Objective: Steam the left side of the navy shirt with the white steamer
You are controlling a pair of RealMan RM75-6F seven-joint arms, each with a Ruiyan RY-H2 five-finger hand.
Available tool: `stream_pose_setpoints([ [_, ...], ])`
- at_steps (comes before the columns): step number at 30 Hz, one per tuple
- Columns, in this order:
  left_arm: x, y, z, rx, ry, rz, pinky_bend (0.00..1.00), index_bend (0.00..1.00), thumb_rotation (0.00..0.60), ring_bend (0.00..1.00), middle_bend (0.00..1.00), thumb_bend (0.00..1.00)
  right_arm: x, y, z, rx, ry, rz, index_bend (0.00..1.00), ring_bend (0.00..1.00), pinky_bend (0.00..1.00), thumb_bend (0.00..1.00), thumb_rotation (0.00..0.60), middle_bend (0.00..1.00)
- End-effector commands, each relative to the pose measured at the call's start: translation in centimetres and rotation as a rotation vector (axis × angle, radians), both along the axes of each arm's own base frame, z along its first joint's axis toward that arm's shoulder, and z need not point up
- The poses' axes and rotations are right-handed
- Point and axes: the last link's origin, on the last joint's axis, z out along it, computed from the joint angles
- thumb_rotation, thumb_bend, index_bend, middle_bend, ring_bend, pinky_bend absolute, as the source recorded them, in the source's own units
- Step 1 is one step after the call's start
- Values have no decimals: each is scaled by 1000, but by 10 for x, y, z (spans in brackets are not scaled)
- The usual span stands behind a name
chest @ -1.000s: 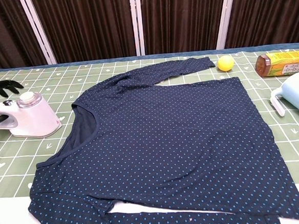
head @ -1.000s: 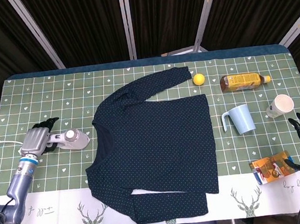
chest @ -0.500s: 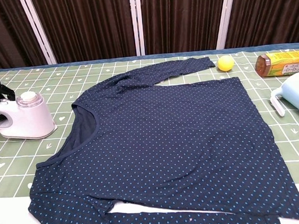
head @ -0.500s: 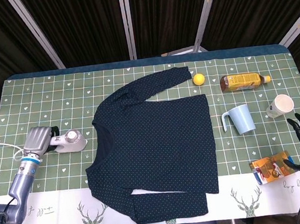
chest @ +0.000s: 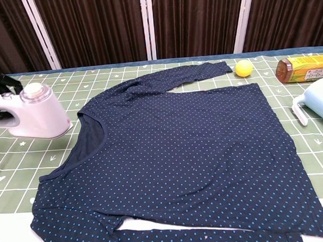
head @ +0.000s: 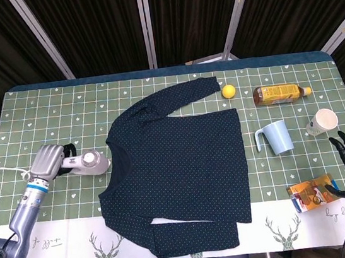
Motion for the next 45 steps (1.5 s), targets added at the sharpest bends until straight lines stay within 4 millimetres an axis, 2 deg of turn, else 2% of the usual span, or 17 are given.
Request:
stream_pose_setpoints([
  [1, 31, 1, 4, -23, -58, -79, 997, 926, 600, 769, 863, 613, 1, 0, 1, -1, -4, 2, 0, 0, 0, 0, 600, 0],
  [7, 82, 7, -12, -68, -88, -155, 997, 926, 600, 769, 863, 614, 1, 1, 4, -4, -17, 6, 0, 0, 0, 0, 600, 0],
  [11, 114, 9, -34, -107, -83, -199, 997, 926, 600, 769, 863, 613, -1, 1, 7, -6, -29, 3, 0, 0, 0, 0, 600, 0],
  [13, 133, 8, -53, -131, -54, -227, 997, 926, 600, 769, 863, 614, -2, 0, 9, -7, -38, -1, 0, 0, 0, 0, 600, 0],
  [18, 152, 6, -86, -164, -26, -231, 997, 926, 600, 769, 863, 614, -5, -1, 12, -9, -52, -7, 0, 0, 0, 0, 600, 0],
  [28, 162, -4, -124, -216, 5, -237, 997, 926, 600, 769, 863, 615, -9, -3, 16, -9, -72, -18, 0, 0, 0, 0, 600, 0],
  [45, 149, -20, -144, -264, 19, -235, 997, 926, 600, 769, 863, 595, -9, -3, 16, -2, -78, -18, 0, 0, 0, 0, 600, 0],
])
